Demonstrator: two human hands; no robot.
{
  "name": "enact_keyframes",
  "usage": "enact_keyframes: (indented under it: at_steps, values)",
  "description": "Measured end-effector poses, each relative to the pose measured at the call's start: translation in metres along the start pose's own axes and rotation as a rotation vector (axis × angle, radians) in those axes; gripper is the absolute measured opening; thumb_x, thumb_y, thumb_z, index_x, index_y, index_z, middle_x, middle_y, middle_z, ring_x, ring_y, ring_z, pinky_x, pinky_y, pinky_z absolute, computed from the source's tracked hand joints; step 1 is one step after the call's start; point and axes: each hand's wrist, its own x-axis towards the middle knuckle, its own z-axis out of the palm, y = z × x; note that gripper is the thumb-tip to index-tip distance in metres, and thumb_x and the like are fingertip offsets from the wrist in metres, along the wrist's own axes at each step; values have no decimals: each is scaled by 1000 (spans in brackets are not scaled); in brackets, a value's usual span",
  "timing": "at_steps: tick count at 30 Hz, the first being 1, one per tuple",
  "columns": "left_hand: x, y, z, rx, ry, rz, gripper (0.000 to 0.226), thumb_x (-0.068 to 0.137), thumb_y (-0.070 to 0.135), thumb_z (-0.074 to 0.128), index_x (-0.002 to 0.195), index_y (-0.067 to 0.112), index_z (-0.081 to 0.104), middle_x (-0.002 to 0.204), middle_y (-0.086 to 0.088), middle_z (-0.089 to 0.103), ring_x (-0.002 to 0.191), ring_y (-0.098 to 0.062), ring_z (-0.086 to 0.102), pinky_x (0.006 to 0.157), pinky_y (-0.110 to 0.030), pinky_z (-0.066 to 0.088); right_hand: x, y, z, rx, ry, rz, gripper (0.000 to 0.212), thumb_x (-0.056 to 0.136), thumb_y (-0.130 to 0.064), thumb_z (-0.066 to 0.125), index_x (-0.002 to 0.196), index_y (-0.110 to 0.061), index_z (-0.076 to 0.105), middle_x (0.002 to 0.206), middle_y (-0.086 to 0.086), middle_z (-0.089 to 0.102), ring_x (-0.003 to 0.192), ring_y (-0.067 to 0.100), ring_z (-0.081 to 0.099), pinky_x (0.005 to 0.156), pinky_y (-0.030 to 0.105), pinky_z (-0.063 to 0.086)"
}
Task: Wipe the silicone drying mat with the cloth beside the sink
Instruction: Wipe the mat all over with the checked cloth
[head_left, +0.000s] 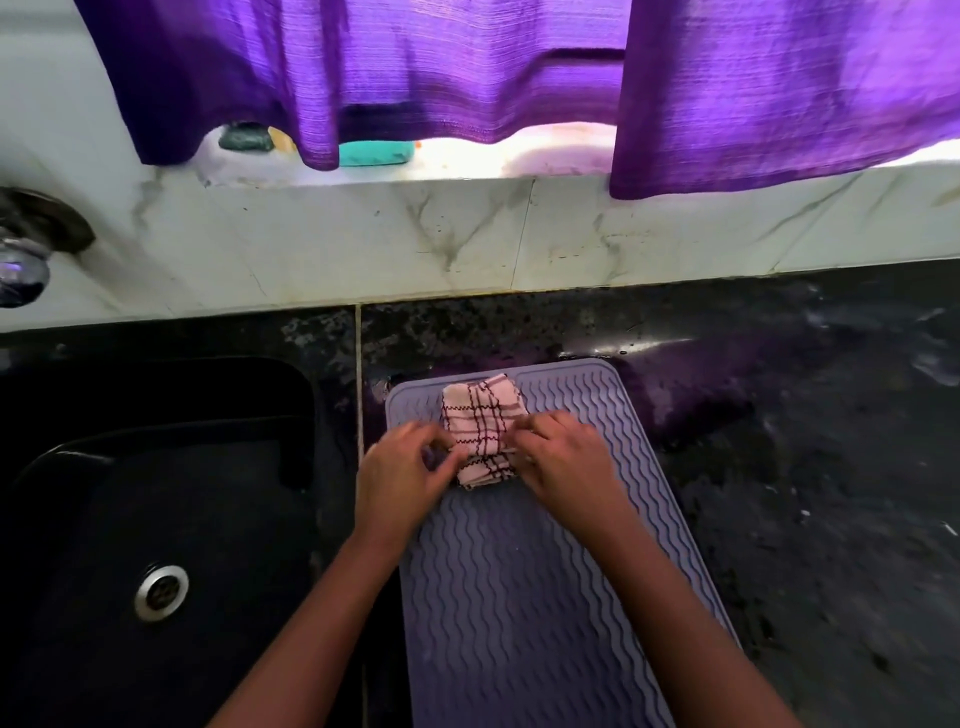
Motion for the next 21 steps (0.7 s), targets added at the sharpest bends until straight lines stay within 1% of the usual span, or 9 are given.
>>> enact_keyframes:
  at_steps: [2, 4, 8, 9, 11, 13, 15, 18, 21]
  values:
    - [-3, -4, 5, -18, -47, -36, 25, 77, 41, 71, 96, 25, 66, 95, 8, 64, 87, -11, 56, 74, -32, 50, 7, 3, 7, 29, -90, 3, 24, 86, -27, 59, 109, -22, 62, 106, -1, 62, 94, 18, 51, 76, 34, 38]
    - [-2, -2, 7, -25, -48, -55, 31, 77, 38, 72, 105, 26, 65, 100, 8, 65, 94, -12, 55, 77, -33, 50, 11, 5, 11, 99, -70, 35, 18, 86, -26, 60, 103, -21, 63, 101, -2, 62, 91, 17, 52, 76, 33, 40]
    - [8, 6, 5, 27, -3, -81, 18, 79, 35, 66, 96, 29, 64, 95, 9, 63, 93, -16, 56, 76, -38, 47, 21, 9, 7, 454, -53, 224, 7, 83, -24, 66, 90, -23, 66, 91, -5, 65, 83, 9, 56, 72, 25, 45]
    - [10, 8, 4, 43, 30, -51, 18, 78, 39, 63, 95, 30, 63, 95, 9, 60, 94, -17, 55, 74, -38, 45, 24, 11, 3, 540, -41, 259, 7, 83, -23, 65, 89, -24, 65, 89, -6, 65, 80, 6, 57, 69, 24, 46]
    - [12, 15, 4, 106, 77, 38, 32, 75, 50, 59, 102, 32, 57, 100, 9, 55, 97, -16, 51, 70, -33, 40, 31, 13, -7, 657, -39, 256, 7, 85, -21, 63, 91, -24, 63, 86, -7, 66, 78, 7, 60, 68, 29, 50]
    - [14, 22, 7, 206, 83, 125, 44, 73, 55, 57, 110, 31, 53, 103, 7, 56, 97, -16, 52, 68, -31, 34, 40, 10, -14, 675, -65, 183, 11, 87, -20, 61, 97, -20, 65, 89, -3, 67, 79, 11, 61, 70, 36, 53]
    - [18, 30, 11, 292, 100, 157, 38, 77, 45, 60, 108, 24, 55, 98, 3, 62, 90, -21, 58, 67, -30, 27, 49, 6, -17, 622, -94, 124, 13, 86, -21, 63, 97, -18, 67, 84, -5, 66, 74, 9, 60, 70, 36, 53]
    - [24, 31, 9, 384, 158, 152, 23, 76, 34, 63, 94, 21, 56, 83, 2, 64, 77, -23, 60, 65, -32, 25, 56, 7, -21, 654, -110, 122, 10, 81, -21, 69, 90, -23, 64, 72, -13, 61, 61, 3, 59, 60, 29, 53]
    - [22, 28, 7, 520, 112, 113, 36, 71, 37, 68, 98, 20, 54, 88, 1, 61, 79, -23, 58, 65, -35, 31, 55, 14, -24, 682, -122, 112, 20, 78, -17, 72, 85, -30, 59, 74, -11, 63, 64, 0, 61, 57, 21, 52]
